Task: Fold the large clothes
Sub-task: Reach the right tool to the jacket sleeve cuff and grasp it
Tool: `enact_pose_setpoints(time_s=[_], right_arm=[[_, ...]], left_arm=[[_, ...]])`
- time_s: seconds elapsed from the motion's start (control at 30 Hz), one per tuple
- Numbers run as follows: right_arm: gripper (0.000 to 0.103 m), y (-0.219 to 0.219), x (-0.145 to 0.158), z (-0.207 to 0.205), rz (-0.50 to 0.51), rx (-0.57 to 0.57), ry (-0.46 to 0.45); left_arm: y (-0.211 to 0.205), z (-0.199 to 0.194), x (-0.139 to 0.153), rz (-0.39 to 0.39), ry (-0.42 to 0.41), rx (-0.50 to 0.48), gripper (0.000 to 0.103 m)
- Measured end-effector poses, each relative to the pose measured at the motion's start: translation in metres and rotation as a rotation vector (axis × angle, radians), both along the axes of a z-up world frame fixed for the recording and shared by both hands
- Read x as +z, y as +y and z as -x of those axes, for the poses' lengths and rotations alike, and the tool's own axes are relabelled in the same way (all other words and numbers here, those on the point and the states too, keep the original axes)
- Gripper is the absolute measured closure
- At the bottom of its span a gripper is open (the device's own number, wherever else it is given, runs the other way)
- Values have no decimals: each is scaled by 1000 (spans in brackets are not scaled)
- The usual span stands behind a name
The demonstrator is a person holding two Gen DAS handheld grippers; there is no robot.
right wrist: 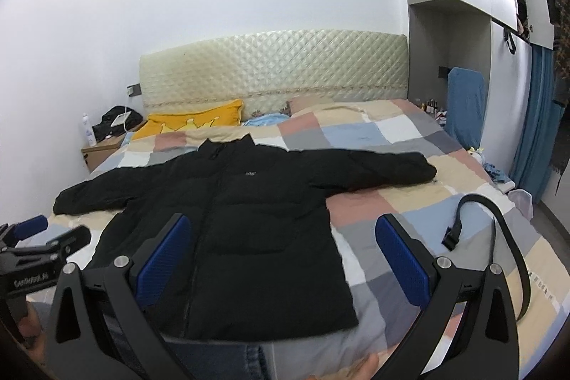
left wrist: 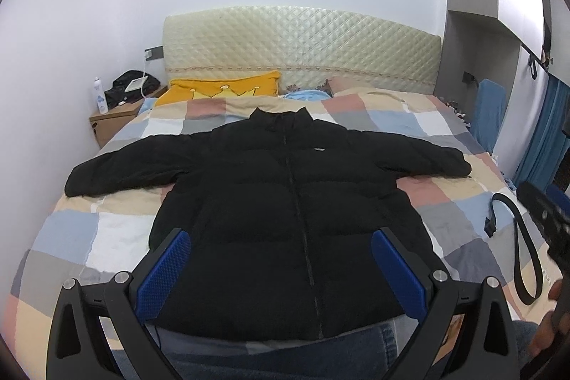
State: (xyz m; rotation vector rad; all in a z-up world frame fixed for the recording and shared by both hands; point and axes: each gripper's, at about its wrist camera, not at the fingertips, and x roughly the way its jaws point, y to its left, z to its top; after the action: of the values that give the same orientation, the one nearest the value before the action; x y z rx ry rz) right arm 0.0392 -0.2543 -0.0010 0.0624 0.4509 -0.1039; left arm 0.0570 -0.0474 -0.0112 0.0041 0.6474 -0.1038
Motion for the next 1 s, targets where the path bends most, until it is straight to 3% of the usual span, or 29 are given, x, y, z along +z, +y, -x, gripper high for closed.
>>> enact_pose_setpoints(time_s=[0.17, 0.33, 0.47, 0.6, 0.73, 0.87, 1.0], right_arm=[[0, -20, 18, -14, 40, -31, -61], [0, -52, 36, -39, 33, -56, -107], [21, -78, 32, -80, 54, 9, -93], [40, -119, 6, -128, -13, 22, -41], [43, -173, -28, -170, -102, -49, -2], [43, -258, -70, -218, -361, -100, -14], [43, -316, -101, -263, -344, -217, -1]], left_arm=[[-19, -22, 7, -25, -4, -14, 0], [-32, -48, 26, 35, -56, -65, 0], [-43, -77, 29, -2, -100, -102, 0], [-43, -101, 20, -37, -135, -78, 0], [-34, -120, 3, -31, -110, -63, 0], [-24, -135, -18, -23, -92, -22, 0], [-16, -149, -41, -17, -69, 0, 0]])
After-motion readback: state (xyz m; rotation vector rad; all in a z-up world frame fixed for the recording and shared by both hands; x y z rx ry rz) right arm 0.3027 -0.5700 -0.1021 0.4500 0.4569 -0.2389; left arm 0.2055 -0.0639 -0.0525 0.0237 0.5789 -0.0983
